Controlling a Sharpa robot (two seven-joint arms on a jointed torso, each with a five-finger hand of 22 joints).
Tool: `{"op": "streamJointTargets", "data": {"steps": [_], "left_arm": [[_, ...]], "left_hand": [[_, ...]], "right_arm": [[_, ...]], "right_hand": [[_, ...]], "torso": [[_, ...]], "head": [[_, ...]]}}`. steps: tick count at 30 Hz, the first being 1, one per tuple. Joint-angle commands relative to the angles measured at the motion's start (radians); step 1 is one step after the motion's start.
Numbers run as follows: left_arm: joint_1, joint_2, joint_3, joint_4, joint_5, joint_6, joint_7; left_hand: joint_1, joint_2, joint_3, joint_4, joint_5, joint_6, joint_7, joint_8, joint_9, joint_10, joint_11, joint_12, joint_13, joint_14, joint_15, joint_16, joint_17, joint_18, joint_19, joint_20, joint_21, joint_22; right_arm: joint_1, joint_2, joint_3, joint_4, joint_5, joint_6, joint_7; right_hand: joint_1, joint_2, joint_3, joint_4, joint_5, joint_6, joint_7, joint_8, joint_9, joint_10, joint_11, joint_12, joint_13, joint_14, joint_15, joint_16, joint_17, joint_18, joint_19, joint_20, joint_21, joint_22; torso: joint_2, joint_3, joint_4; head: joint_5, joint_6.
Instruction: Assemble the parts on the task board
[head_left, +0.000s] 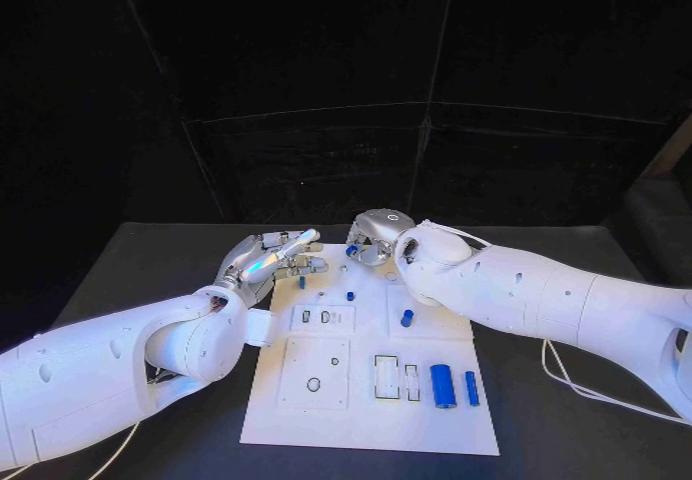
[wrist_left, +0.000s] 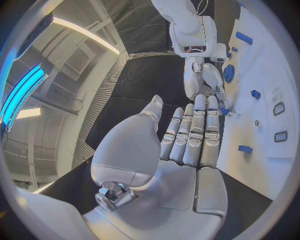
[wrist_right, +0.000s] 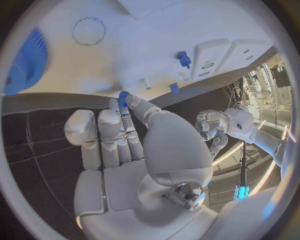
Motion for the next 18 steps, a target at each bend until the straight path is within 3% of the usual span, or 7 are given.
{"op": "streamJointTargets", "data": {"steps": [1,12,18], "left_arm": [[0.002,0.002,0.001,0.0,0.0,0.013,0.003],[0.002,0.003,0.001,-0.004,0.0,0.014,0.001],[0.003,0.006,0.001,-0.007,0.0,0.015,-0.001]], "left_hand": [[0.0,0.007,0.0,-0.007,0.001,0.0,0.007,-0.002,0.0,0.0,-0.001,-0.003,-0.001,0.002,0.005,-0.007,0.001,0.013,0.007,0.0,-0.006,-0.002],[0.001,0.007,0.0,-0.008,0.001,0.0,0.007,-0.003,0.0,0.0,-0.001,-0.004,-0.001,0.001,0.005,-0.007,0.001,0.013,0.007,0.0,-0.007,-0.002],[0.001,0.007,0.0,-0.008,0.001,-0.001,0.007,-0.003,-0.001,-0.001,-0.001,-0.004,-0.001,0.001,0.005,-0.008,0.002,0.013,0.008,0.0,-0.007,-0.002]], "right_arm": [[0.001,0.003,0.0,-0.002,-0.009,0.019,-0.013],[0.003,0.005,0.0,-0.001,-0.009,0.024,-0.004],[0.003,0.007,0.0,-0.001,-0.009,0.026,0.002]], "right_hand": [[0.0,-0.011,0.005,0.005,-0.003,-0.01,0.002,0.002,-0.001,-0.01,0.003,-0.004,-0.001,-0.003,0.0,0.001,-0.004,-0.012,-0.003,0.007,0.003,-0.003],[-0.007,-0.037,0.012,0.025,-0.011,-0.041,0.011,-0.001,-0.003,-0.031,0.01,-0.005,-0.002,-0.009,0.007,-0.006,-0.016,-0.01,-0.014,0.012,-0.003,-0.015],[-0.012,-0.066,0.007,0.049,-0.058,-0.106,0.0,0.0,-0.004,-0.047,0.006,-0.001,0.001,-0.012,0.005,-0.011,-0.027,-0.007,-0.025,0.014,-0.01,-0.029]], "torso": [[0.0,0.0,-0.0002],[0.001,0.0002,-0.0013],[0.001,0.0,-0.0002]], "head": [[0.0,0.0],[0.006,0.0],[0.005,-0.001]]}}
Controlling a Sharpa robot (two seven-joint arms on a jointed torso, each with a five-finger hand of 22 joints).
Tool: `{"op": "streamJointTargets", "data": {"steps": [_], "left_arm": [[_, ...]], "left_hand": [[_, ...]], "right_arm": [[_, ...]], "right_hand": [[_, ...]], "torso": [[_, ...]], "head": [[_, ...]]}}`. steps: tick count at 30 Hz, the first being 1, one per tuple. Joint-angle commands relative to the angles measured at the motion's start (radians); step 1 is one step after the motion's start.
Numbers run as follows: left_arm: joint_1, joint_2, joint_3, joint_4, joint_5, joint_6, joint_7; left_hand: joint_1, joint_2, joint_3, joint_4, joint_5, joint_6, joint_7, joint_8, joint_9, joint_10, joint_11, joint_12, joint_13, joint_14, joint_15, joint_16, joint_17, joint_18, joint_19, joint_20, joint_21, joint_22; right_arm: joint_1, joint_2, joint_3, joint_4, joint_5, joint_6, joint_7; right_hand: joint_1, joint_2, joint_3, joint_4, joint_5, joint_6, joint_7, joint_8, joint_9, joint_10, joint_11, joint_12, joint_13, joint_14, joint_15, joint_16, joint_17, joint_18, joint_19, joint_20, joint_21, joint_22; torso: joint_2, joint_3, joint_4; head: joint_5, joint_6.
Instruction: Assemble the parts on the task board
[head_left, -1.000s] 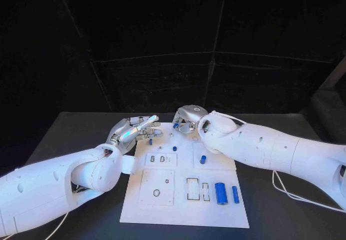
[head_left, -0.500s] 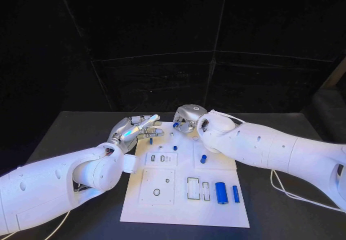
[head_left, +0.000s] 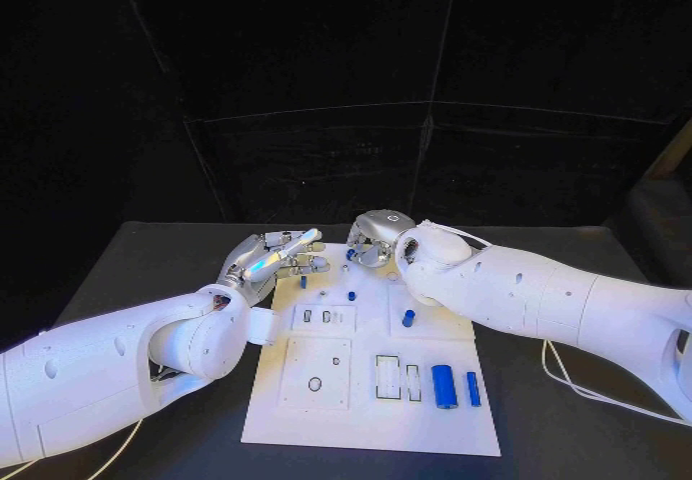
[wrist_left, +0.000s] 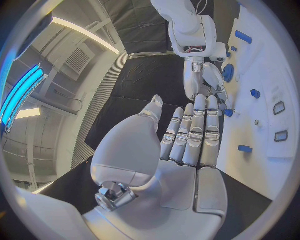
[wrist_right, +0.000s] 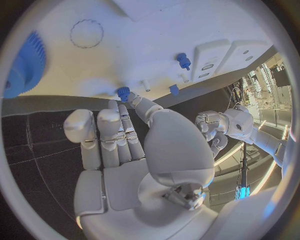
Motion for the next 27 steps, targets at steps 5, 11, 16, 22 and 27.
{"op": "streamJointTargets", "data": {"steps": [5,11,16,22,27], "left_arm": [[0.002,0.003,0.001,-0.002,0.0,0.015,0.001],[0.002,0.003,0.001,-0.003,0.0,0.015,0.001],[0.002,0.0,0.001,-0.005,0.0,0.016,0.001],[0.002,-0.006,0.001,-0.005,0.0,0.016,0.001],[0.003,-0.011,0.001,-0.005,0.0,0.015,0.002]], "left_hand": [[0.001,0.007,-0.001,-0.009,0.001,-0.001,0.007,-0.004,-0.001,-0.001,-0.001,-0.004,-0.002,0.001,0.005,-0.004,0.002,0.013,0.008,0.0,-0.007,-0.001],[0.002,0.007,-0.001,-0.01,0.001,-0.001,0.007,-0.004,-0.001,-0.001,-0.001,-0.005,-0.002,0.001,0.005,-0.005,0.002,0.013,0.008,0.0,-0.008,-0.002],[0.002,0.007,-0.001,-0.01,0.001,-0.001,0.007,-0.004,-0.001,-0.002,-0.001,-0.005,-0.002,0.001,0.005,-0.005,0.003,0.013,0.008,0.0,-0.008,-0.002],[0.003,0.008,-0.001,-0.011,0.001,-0.001,0.007,-0.005,-0.001,-0.002,-0.001,-0.005,-0.002,0.001,0.005,-0.005,0.003,0.013,0.009,0.0,-0.009,-0.002],[0.003,0.008,-0.001,-0.011,0.001,-0.001,0.007,-0.005,-0.001,-0.002,-0.001,-0.005,-0.002,0.001,0.005,-0.005,0.003,0.013,0.009,0.0,-0.009,-0.002]], "right_arm": [[0.002,0.003,0.001,0.0,-0.004,0.011,0.007],[0.003,-0.004,0.001,0.004,-0.004,0.0,0.0],[0.007,-0.049,0.001,0.048,-0.003,-0.045,-0.016],[0.019,-0.162,0.02,0.171,0.058,-0.065,-0.04],[0.023,-0.262,0.046,0.269,0.143,-0.022,-0.086]], "right_hand": [[0.004,-0.017,-0.002,0.015,-0.017,-0.018,-0.003,0.0,0.001,-0.006,-0.003,0.0,0.002,-0.005,-0.003,-0.003,-0.003,-0.007,-0.009,-0.003,-0.004,-0.001],[0.005,-0.02,-0.004,0.02,-0.022,-0.024,-0.004,0.0,0.001,-0.005,-0.004,0.001,0.002,-0.006,-0.004,-0.005,-0.006,-0.006,-0.01,-0.003,-0.005,-0.004],[0.004,-0.025,-0.008,0.027,-0.025,-0.028,-0.002,0.001,0.002,-0.004,-0.003,0.003,0.003,-0.006,-0.004,-0.007,-0.009,-0.006,-0.012,-0.004,-0.007,-0.008],[-0.006,-0.04,-0.024,0.056,-0.022,-0.017,0.008,0.006,0.005,0.063,-0.007,0.037,0.019,-0.002,-0.006,0.004,0.001,-0.008,-0.001,-0.005,0.002,0.008],[-0.058,-0.098,-0.135,0.143,0.072,-0.046,-0.012,0.009,0.005,0.207,-0.035,0.142,0.095,0.013,-0.028,0.051,0.052,-0.015,0.024,-0.025,0.024,0.042]], "torso": [[0.001,-0.0001,0.0009],[0.001,-0.0006,0.0004],[0.001,0.0008,-0.0027],[-0.001,0.0013,-0.0066],[-0.003,0.0044,-0.0181]], "head": [[-0.001,-0.002],[-0.001,-0.002],[-0.002,0.003],[-0.01,0.013],[-0.011,0.019]]}}
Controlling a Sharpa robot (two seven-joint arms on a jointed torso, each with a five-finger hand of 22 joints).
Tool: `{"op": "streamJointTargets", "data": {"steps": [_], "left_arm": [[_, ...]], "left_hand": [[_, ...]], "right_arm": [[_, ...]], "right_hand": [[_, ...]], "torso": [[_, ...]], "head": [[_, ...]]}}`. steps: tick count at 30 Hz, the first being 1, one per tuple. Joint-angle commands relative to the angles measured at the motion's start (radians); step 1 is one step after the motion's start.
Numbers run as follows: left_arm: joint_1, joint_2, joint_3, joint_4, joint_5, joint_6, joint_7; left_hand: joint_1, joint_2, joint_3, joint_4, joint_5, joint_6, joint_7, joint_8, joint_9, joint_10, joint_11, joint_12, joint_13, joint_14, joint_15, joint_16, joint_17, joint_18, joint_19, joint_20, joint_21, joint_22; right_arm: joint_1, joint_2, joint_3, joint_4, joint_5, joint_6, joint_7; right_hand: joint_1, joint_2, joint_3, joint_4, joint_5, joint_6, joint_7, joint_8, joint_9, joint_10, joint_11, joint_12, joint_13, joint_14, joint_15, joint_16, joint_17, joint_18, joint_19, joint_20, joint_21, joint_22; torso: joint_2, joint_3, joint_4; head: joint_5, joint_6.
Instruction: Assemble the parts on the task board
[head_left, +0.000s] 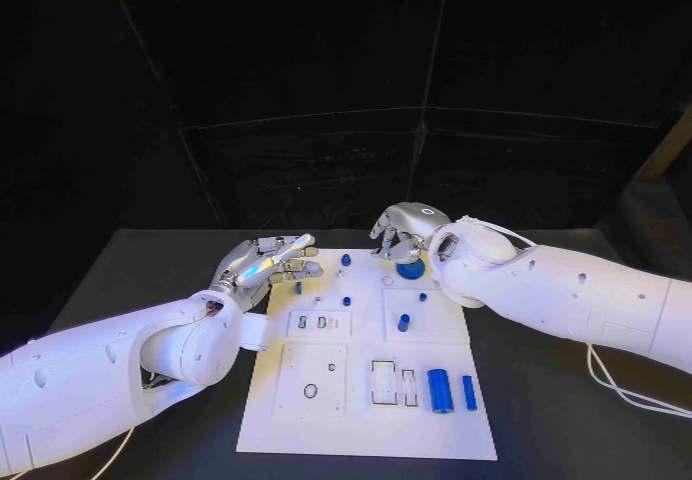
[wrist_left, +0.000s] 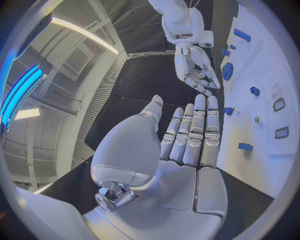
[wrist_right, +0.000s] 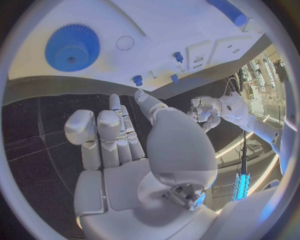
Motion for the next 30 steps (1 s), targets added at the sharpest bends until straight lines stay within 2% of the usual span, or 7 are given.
{"op": "streamJointTargets", "data": {"steps": [1,5,6,8,10,15,30], "left_arm": [[0.002,-0.002,0.001,0.001,-0.001,0.012,0.006],[0.003,-0.004,0.001,0.002,-0.001,0.011,0.005],[0.003,-0.004,0.001,0.002,-0.001,0.012,0.005],[0.003,-0.004,0.001,0.002,-0.001,0.013,0.004],[0.003,-0.004,0.001,0.001,0.0,0.013,0.003],[0.004,-0.001,0.001,-0.004,0.0,0.015,0.002],[0.004,0.003,0.001,-0.01,0.0,0.02,-0.006]], "left_hand": [[0.003,0.008,-0.001,-0.006,0.001,-0.001,0.007,-0.005,-0.001,-0.002,-0.001,-0.005,-0.001,0.001,0.005,-0.005,0.001,0.013,0.009,0.0,-0.005,-0.001],[0.003,0.008,-0.001,-0.006,0.001,-0.001,0.007,-0.005,-0.001,-0.002,-0.001,-0.005,-0.001,0.001,0.005,-0.005,0.001,0.013,0.009,0.0,-0.005,-0.001],[0.003,0.008,-0.001,-0.006,0.001,-0.001,0.007,-0.005,-0.001,-0.002,-0.001,-0.005,-0.001,0.001,0.005,-0.005,0.001,0.013,0.009,0.0,-0.005,-0.001],[0.005,0.008,0.0,-0.008,0.001,-0.001,0.006,-0.005,-0.001,-0.002,-0.001,-0.006,-0.001,0.001,0.005,-0.006,0.002,0.013,0.01,0.0,-0.006,-0.002],[0.005,0.008,0.0,-0.008,0.001,-0.001,0.006,-0.005,-0.001,-0.002,-0.001,-0.006,-0.001,0.001,0.005,-0.006,0.002,0.013,0.01,0.0,-0.006,-0.002],[0.005,0.008,0.0,-0.008,0.001,-0.001,0.006,-0.005,-0.001,-0.002,-0.001,-0.006,-0.001,0.001,0.005,-0.006,0.002,0.013,0.01,0.0,-0.006,-0.002],[0.008,0.014,0.001,-0.011,0.001,0.0,0.005,-0.005,0.0,-0.001,-0.002,-0.006,-0.002,0.002,0.004,-0.008,0.004,0.013,0.011,0.0,-0.009,-0.003]], "right_arm": [[0.003,-0.04,0.009,0.042,0.106,0.022,-0.061],[0.005,-0.09,0.016,0.062,0.159,0.098,-0.084],[0.006,-0.097,0.017,0.06,0.168,0.117,-0.085],[0.006,-0.104,0.019,0.049,0.181,0.15,-0.084],[0.006,-0.103,0.019,0.034,0.189,0.177,-0.08],[0.006,-0.085,0.02,-0.003,0.185,0.225,-0.076],[0.006,-0.061,0.019,-0.032,0.15,0.269,-0.078]], "right_hand": [[-0.016,-0.026,-0.071,0.045,0.054,-0.023,-0.009,0.005,0.0,0.068,-0.013,0.062,0.048,0.008,-0.013,0.035,0.041,-0.017,0.021,-0.009,0.016,0.027],[-0.003,-0.014,-0.24,0.133,0.126,-0.055,-0.02,0.02,0.004,0.095,-0.022,0.229,0.212,0.034,-0.027,0.159,0.192,-0.04,0.08,-0.02,0.078,0.14],[0.04,-0.004,-0.319,0.166,0.132,-0.066,-0.026,0.036,0.006,0.036,-0.019,0.35,0.35,0.038,-0.019,0.205,0.244,-0.041,0.09,-0.026,0.096,0.166],[0.075,0.025,-0.351,0.194,0.134,-0.083,-0.015,0.044,0.004,0.036,-0.016,0.563,0.575,0.042,-0.027,0.254,0.313,-0.052,0.102,-0.013,0.113,0.201],[0.112,0.036,-0.388,0.217,0.136,-0.103,-0.016,0.055,0.003,0.039,-0.013,0.747,0.773,0.048,-0.012,0.295,0.369,-0.052,0.113,-0.015,0.129,0.23],[0.181,0.058,-0.409,0.209,0.128,-0.141,-0.004,0.061,0.0,0.086,-0.013,0.974,1.01,0.058,-0.009,0.35,0.449,-0.063,0.133,-0.006,0.154,0.277],[0.214,0.081,-0.433,0.2,0.137,-0.153,-0.002,0.085,0.002,0.125,-0.008,1.11,1.154,0.063,-0.003,0.378,0.491,-0.066,0.14,0.0,0.167,0.301]], "torso": [[-0.002,0.0033,-0.011],[-0.003,0.0053,-0.0162],[-0.003,0.0056,-0.0174],[-0.003,0.0061,-0.0194],[-0.001,0.0065,-0.0176],[0.0,0.0087,-0.014],[0.0,0.0074,-0.014]], "head": [[-0.001,0.005],[-0.005,0.008],[-0.005,0.009],[-0.004,0.009],[-0.007,0.009],[-0.009,0.004],[-0.013,-0.001]]}}
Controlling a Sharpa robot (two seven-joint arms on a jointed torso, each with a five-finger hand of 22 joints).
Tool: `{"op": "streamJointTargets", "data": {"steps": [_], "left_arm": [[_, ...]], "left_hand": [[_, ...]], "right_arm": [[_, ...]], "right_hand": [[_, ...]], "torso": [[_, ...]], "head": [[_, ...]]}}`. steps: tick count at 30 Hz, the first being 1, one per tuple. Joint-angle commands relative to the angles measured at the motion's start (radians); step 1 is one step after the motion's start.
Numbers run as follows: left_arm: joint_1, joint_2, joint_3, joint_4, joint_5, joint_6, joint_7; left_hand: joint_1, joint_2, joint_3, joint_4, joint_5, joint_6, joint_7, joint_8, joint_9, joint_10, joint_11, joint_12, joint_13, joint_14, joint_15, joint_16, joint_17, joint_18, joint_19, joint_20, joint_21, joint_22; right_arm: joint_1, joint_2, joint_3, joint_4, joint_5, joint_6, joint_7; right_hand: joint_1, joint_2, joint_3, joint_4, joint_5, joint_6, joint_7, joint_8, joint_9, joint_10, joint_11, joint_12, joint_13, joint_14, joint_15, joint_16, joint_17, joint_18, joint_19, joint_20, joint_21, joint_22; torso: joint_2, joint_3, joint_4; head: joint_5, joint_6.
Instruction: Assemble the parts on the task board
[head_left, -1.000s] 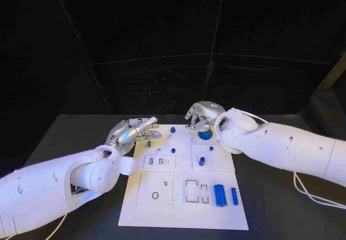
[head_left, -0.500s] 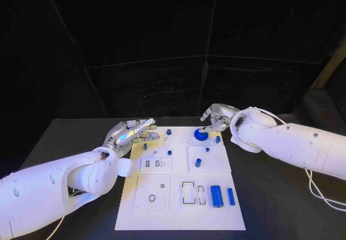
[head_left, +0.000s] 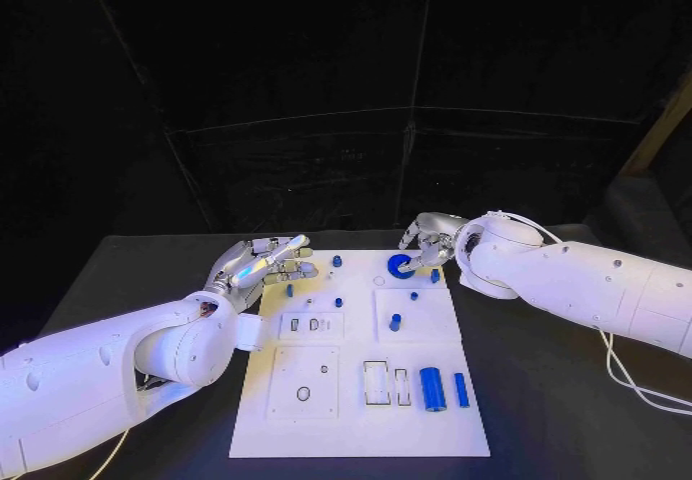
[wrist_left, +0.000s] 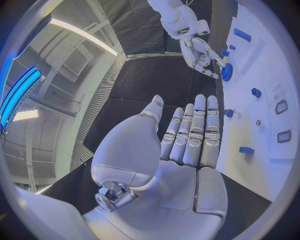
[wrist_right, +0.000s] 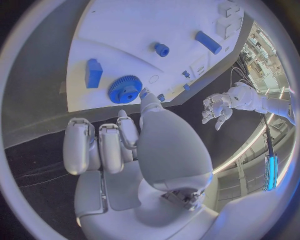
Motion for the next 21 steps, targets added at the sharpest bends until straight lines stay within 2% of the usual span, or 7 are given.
{"op": "streamJointTargets", "data": {"steps": [1,10,14,21], "left_arm": [[0.002,0.002,0.001,0.0,-0.001,0.016,0.0],[0.002,0.002,0.001,0.0,-0.001,0.017,-0.001],[0.002,0.002,0.001,0.0,-0.001,0.018,-0.001],[0.002,0.002,0.001,-0.001,-0.001,0.019,-0.001]], "left_hand": [[0.004,0.009,0.001,-0.006,0.001,0.0,0.005,-0.005,0.0,-0.001,-0.002,-0.006,-0.001,0.002,0.004,-0.004,0.001,0.013,0.005,-0.001,-0.005,-0.001],[0.007,0.013,0.003,-0.009,0.001,0.001,0.005,-0.006,0.0,-0.001,-0.002,-0.007,-0.001,0.002,0.004,-0.006,0.003,0.013,0.007,-0.001,-0.007,-0.002],[0.007,0.013,0.003,-0.009,0.001,0.001,0.005,-0.006,0.0,-0.001,-0.002,-0.007,-0.001,0.002,0.004,-0.006,0.003,0.013,0.007,-0.001,-0.007,-0.002],[0.009,0.014,0.003,-0.011,0.001,0.001,0.005,-0.006,0.0,-0.001,-0.002,-0.007,-0.001,0.002,0.004,-0.006,0.003,0.013,0.007,-0.001,-0.008,-0.003]], "right_arm": [[0.002,0.004,0.001,0.0,-0.012,0.028,-0.003],[0.002,0.013,0.001,-0.01,-0.035,0.054,-0.007],[0.002,0.017,0.001,-0.015,-0.042,0.059,-0.009],[0.002,0.022,0.001,-0.02,-0.059,0.065,-0.016]], "right_hand": [[0.008,0.01,-0.008,-0.003,0.007,-0.001,0.0,0.008,0.001,0.012,-0.001,0.018,0.017,0.063,0.006,0.006,0.059,-0.011,0.006,0.002,0.008,0.005],[0.029,0.029,-0.014,-0.02,0.004,0.03,-0.003,0.036,0.004,0.039,-0.003,0.077,0.078,0.068,0.005,0.023,0.083,-0.021,0.032,0.002,0.028,0.051],[0.04,0.039,-0.01,-0.03,-0.026,0.033,-0.003,0.041,0.002,0.039,-0.003,0.081,0.084,0.068,0.005,0.026,0.086,-0.022,0.034,0.002,0.03,0.056],[0.047,0.044,-0.005,-0.036,-0.033,0.033,-0.003,0.042,0.001,0.04,-0.003,0.083,0.086,0.068,0.005,0.027,0.087,-0.022,0.037,0.002,0.032,0.06]], "torso": [[0.0,-0.0013,0.0016],[0.0,-0.0008,0.0],[0.0,-0.0012,-0.0001],[0.0,-0.001,0.0003]], "head": [[-0.001,-0.002],[0.0,-0.006],[0.0,-0.007],[-0.002,-0.011]]}}
